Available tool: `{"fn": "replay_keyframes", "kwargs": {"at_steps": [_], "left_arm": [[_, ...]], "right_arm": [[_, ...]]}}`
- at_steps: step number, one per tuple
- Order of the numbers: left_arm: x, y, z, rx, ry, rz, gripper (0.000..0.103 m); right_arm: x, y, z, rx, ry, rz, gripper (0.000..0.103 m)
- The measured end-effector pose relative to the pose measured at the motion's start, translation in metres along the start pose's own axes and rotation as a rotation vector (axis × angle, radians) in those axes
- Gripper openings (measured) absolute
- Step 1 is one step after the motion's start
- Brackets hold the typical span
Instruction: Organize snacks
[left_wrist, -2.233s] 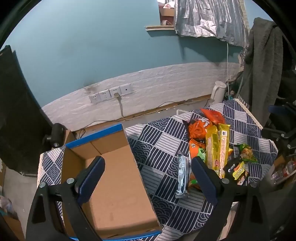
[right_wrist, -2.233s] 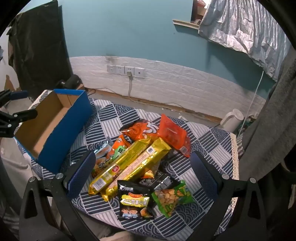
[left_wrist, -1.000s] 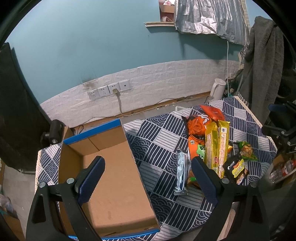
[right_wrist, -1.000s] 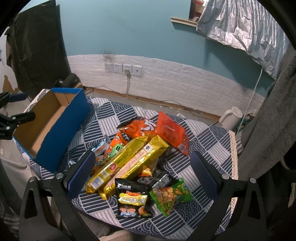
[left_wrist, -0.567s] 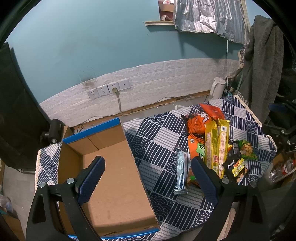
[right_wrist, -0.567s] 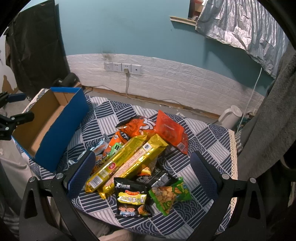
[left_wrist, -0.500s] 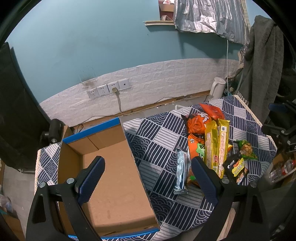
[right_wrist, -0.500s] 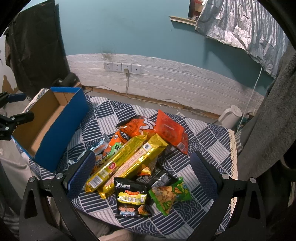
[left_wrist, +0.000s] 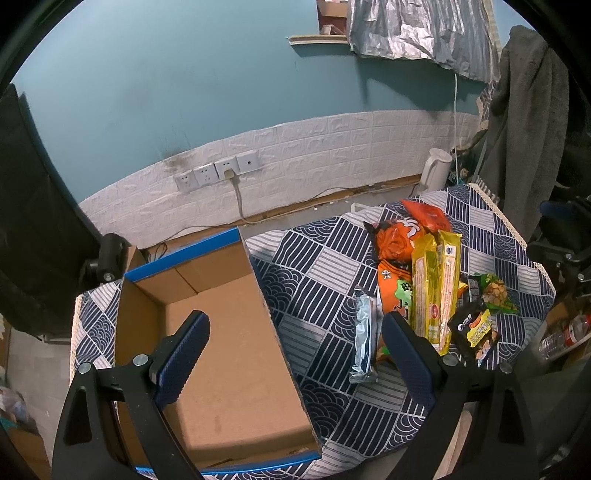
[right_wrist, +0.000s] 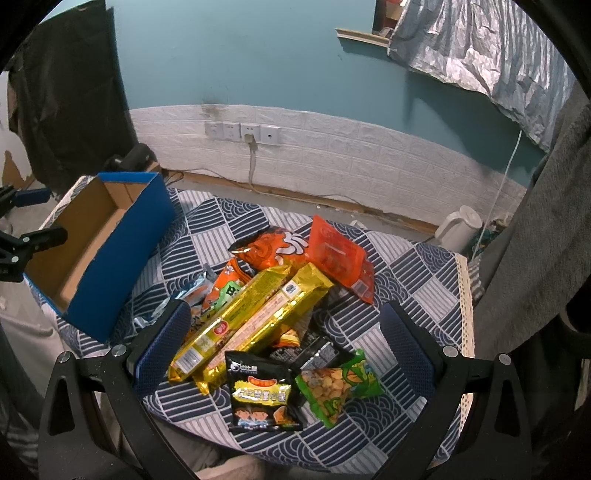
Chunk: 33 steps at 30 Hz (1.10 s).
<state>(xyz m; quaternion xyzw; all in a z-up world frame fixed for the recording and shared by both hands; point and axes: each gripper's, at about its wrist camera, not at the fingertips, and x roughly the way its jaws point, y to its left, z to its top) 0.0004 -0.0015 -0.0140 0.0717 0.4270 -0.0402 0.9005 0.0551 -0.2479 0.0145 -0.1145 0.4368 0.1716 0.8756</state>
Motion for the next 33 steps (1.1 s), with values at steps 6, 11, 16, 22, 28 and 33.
{"fn": "replay_keyframes", "kwargs": {"at_steps": [6, 11, 16, 22, 28, 33], "left_arm": [[0.001, 0.002, 0.003, -0.004, 0.003, 0.008, 0.096], [0.005, 0.004, 0.003, -0.012, 0.015, 0.01, 0.096], [0.006, 0.004, 0.003, -0.014, 0.017, 0.005, 0.096], [0.015, -0.004, 0.003, 0.006, 0.037, 0.012, 0.096], [0.03, -0.011, 0.008, 0.0, 0.084, -0.012, 0.096], [0.043, -0.021, 0.013, 0.01, 0.104, -0.014, 0.096]], "right_arm": [[0.001, 0.0, 0.0, -0.002, 0.005, -0.012, 0.1], [0.002, -0.001, 0.0, 0.004, 0.013, -0.015, 0.1], [0.002, -0.003, 0.0, 0.008, 0.014, -0.019, 0.1], [0.007, -0.015, -0.002, 0.038, 0.032, -0.05, 0.1], [0.015, -0.039, -0.008, 0.101, 0.069, -0.107, 0.1], [0.029, -0.062, -0.018, 0.176, 0.123, -0.131, 0.1]]}}
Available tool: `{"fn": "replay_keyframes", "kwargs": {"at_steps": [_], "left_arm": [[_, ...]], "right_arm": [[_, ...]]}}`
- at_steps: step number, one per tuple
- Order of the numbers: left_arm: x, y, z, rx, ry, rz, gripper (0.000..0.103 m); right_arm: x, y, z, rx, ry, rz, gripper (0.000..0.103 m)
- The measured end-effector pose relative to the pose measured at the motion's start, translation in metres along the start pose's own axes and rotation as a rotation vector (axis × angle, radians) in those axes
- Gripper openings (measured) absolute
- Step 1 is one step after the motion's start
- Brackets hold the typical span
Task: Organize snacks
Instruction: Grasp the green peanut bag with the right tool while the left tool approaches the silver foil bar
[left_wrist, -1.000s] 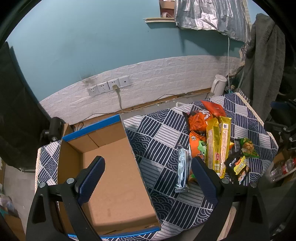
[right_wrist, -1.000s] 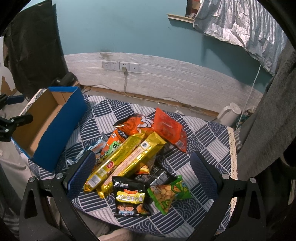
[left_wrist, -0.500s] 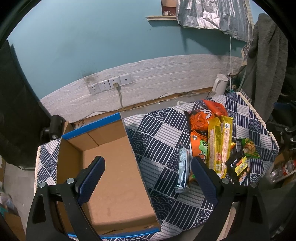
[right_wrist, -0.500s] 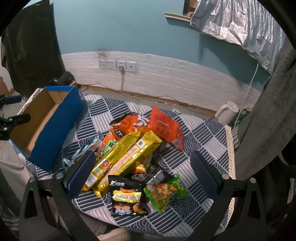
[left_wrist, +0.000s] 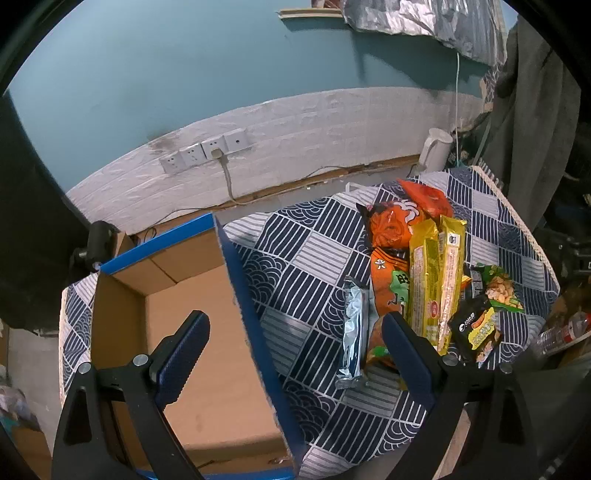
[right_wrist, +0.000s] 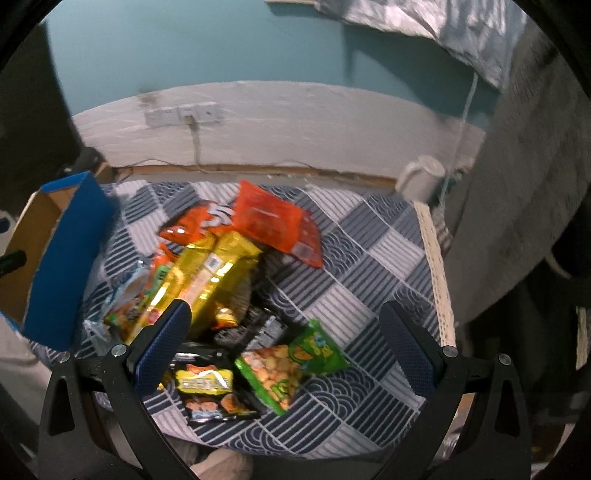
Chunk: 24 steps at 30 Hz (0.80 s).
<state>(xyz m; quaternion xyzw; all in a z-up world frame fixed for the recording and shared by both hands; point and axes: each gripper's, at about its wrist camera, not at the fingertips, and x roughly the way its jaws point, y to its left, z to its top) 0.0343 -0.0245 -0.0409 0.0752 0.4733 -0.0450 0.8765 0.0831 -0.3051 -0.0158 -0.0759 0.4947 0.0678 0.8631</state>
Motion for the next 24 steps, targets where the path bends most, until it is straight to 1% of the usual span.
{"fn": "replay_keyframes", "kwargs": {"at_steps": [3, 7, 10, 13, 15, 18, 21, 24], "left_arm": [[0.009, -0.004, 0.003, 0.003, 0.019, -0.01, 0.096], [0.024, -0.009, 0.006, 0.003, 0.056, -0.023, 0.096], [0.035, -0.016, 0.008, 0.04, 0.085, -0.031, 0.096], [0.043, -0.024, 0.014, 0.088, 0.079, -0.022, 0.096], [0.053, -0.027, 0.014, 0.105, 0.093, -0.016, 0.096], [0.066, -0.028, 0.013, 0.09, 0.115, -0.017, 0.096], [0.076, -0.026, 0.011, 0.059, 0.142, -0.028, 0.096], [0.083, -0.023, 0.01, 0.032, 0.154, -0.032, 0.096]], "right_arm": [[0.008, -0.01, -0.003, 0.033, 0.022, -0.016, 0.1], [0.022, -0.019, -0.007, 0.08, 0.068, -0.009, 0.1], [0.035, -0.019, -0.009, 0.099, 0.11, 0.006, 0.1], [0.045, -0.015, -0.011, 0.1, 0.133, 0.03, 0.1], [0.053, -0.013, -0.012, 0.099, 0.146, 0.04, 0.1], [0.069, -0.011, -0.015, 0.106, 0.184, 0.036, 0.1], [0.086, -0.014, -0.023, 0.123, 0.233, 0.004, 0.1], [0.102, -0.02, -0.031, 0.154, 0.278, -0.007, 0.1]]}}
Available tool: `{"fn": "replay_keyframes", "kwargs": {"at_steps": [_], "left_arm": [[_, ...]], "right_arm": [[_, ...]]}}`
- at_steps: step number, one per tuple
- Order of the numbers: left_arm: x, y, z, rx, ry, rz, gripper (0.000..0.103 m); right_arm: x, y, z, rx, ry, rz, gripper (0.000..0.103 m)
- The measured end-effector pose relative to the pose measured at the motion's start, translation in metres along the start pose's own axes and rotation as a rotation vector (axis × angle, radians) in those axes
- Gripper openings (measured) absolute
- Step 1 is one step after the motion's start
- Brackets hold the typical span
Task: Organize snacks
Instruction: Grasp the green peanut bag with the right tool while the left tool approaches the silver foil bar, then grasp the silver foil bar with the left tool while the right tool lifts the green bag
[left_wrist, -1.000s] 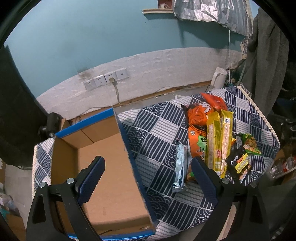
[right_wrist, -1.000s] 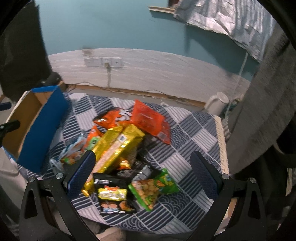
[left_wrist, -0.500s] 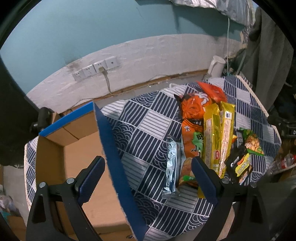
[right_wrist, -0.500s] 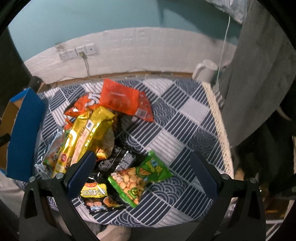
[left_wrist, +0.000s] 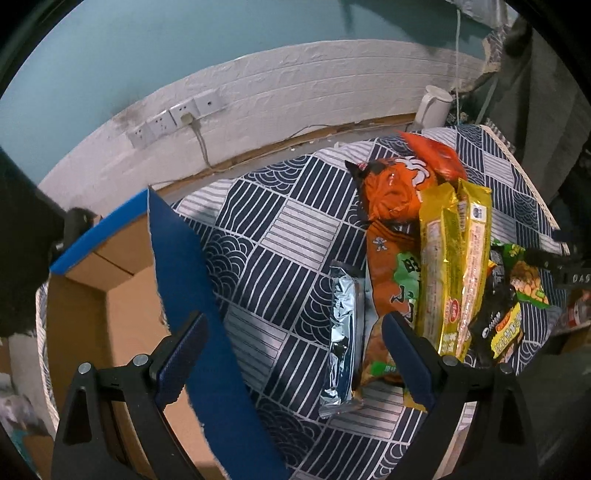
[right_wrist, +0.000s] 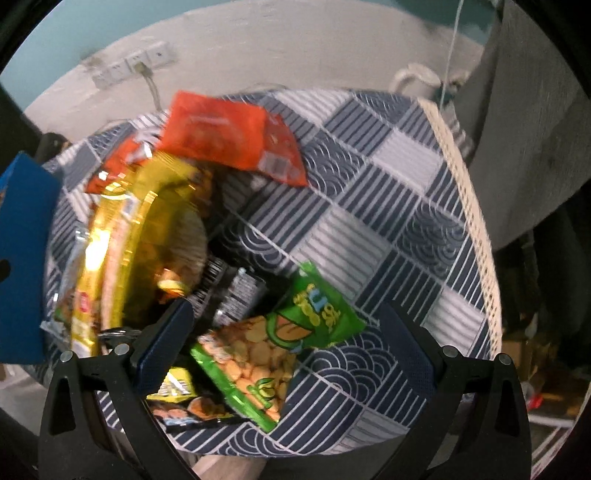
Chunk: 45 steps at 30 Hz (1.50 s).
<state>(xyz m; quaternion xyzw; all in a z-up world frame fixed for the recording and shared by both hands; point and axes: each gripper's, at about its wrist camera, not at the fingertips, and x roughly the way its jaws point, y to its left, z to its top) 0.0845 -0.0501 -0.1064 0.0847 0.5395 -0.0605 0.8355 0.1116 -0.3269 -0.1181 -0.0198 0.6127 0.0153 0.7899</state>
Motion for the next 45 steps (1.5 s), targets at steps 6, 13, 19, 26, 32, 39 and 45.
{"fn": "replay_keyframes", "kwargs": {"at_steps": [6, 13, 19, 26, 32, 39, 45], "left_arm": [[0.011, -0.002, 0.003, -0.009, 0.014, 0.0, 0.096], [0.013, -0.012, 0.0, 0.023, 0.011, 0.022, 0.096], [0.01, -0.018, 0.001, 0.026, 0.01, 0.011, 0.096], [0.019, -0.019, -0.001, 0.013, 0.053, -0.019, 0.096], [0.031, -0.017, -0.001, 0.023, 0.076, 0.007, 0.096], [0.046, -0.021, -0.001, 0.023, 0.122, -0.035, 0.096], [0.056, -0.032, 0.001, 0.063, 0.129, -0.004, 0.096]], "right_arm": [[0.024, -0.011, -0.007, 0.044, 0.063, 0.001, 0.1], [0.024, -0.027, -0.022, 0.063, 0.1, -0.003, 0.1], [0.025, -0.047, -0.036, 0.07, 0.126, -0.064, 0.1], [0.018, -0.052, -0.036, 0.051, 0.084, -0.04, 0.1], [0.036, -0.03, -0.032, -0.057, 0.09, -0.051, 0.092], [0.052, -0.031, -0.032, -0.085, 0.117, 0.019, 0.053], [0.052, -0.037, -0.03, -0.081, 0.107, 0.03, 0.034]]}}
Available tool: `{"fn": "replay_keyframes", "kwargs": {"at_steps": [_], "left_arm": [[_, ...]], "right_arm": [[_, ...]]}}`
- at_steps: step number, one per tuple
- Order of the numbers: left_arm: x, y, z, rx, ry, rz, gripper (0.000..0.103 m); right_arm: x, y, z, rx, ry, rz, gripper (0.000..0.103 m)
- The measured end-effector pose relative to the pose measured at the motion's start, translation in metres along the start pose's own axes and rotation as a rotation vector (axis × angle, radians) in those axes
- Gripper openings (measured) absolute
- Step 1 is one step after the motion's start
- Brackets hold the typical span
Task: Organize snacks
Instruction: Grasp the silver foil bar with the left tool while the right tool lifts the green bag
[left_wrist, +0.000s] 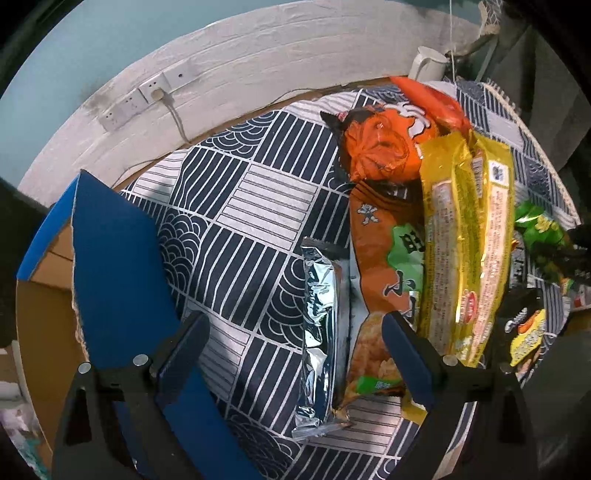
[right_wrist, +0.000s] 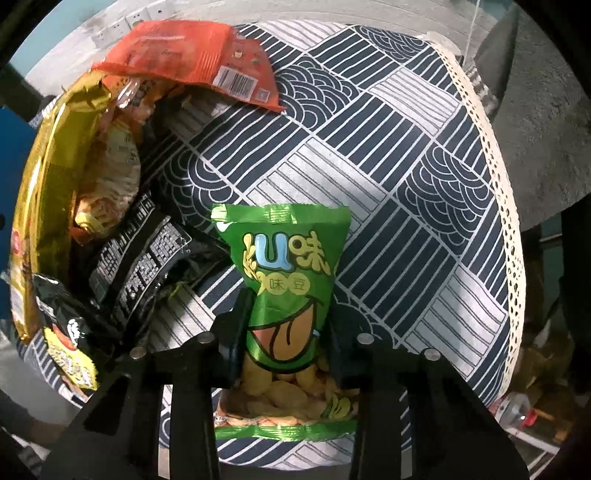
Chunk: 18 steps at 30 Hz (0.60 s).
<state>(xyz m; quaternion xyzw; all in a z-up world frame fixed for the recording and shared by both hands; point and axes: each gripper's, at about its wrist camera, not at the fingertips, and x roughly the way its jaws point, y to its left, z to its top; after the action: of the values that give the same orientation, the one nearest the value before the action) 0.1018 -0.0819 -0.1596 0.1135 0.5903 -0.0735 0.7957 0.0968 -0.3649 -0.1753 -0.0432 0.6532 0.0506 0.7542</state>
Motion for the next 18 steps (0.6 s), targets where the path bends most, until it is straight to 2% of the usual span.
{"fn": "replay_keyframes", "kwargs": {"at_steps": [4, 6, 12, 16, 18], "left_arm": [[0.012, 0.0, 0.001, -0.008, 0.015, 0.016, 0.095], [0.021, 0.001, 0.001, -0.008, 0.034, 0.022, 0.081], [0.04, 0.003, -0.001, -0.022, 0.065, -0.02, 0.074], [0.048, 0.001, 0.001, -0.014, 0.081, -0.03, 0.061], [0.05, -0.003, 0.002, 0.013, 0.079, -0.009, 0.055]], "right_arm": [[-0.008, -0.003, 0.001, 0.015, -0.035, 0.002, 0.034], [-0.017, 0.006, 0.005, 0.018, -0.053, 0.014, 0.034], [-0.025, 0.007, 0.01, -0.004, -0.086, 0.037, 0.034], [-0.024, 0.012, 0.016, -0.008, -0.087, 0.043, 0.034], [-0.022, 0.013, 0.019, -0.016, -0.089, 0.044, 0.034]]}}
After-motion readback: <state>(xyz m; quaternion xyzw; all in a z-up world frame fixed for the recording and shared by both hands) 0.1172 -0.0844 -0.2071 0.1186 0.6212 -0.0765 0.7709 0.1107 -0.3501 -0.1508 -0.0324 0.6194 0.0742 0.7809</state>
